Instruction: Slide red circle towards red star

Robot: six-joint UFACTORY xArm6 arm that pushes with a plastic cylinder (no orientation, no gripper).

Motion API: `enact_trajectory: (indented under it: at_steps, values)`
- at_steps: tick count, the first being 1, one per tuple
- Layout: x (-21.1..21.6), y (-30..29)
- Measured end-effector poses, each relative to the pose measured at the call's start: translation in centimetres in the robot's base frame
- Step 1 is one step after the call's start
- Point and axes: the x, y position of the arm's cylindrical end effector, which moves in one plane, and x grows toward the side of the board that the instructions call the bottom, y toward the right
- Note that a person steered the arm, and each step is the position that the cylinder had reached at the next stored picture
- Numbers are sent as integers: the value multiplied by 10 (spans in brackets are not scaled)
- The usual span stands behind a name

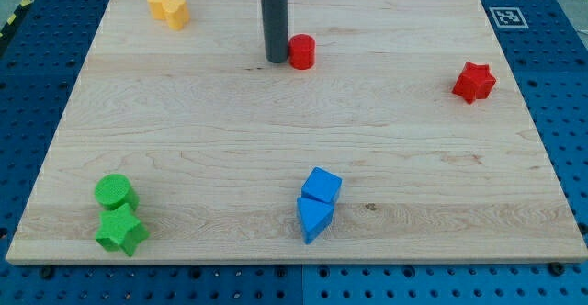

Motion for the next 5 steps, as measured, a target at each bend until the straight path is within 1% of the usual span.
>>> enact_trajectory:
  at_steps: [3,5]
  values:
    - [0,86]
    - [-3,175]
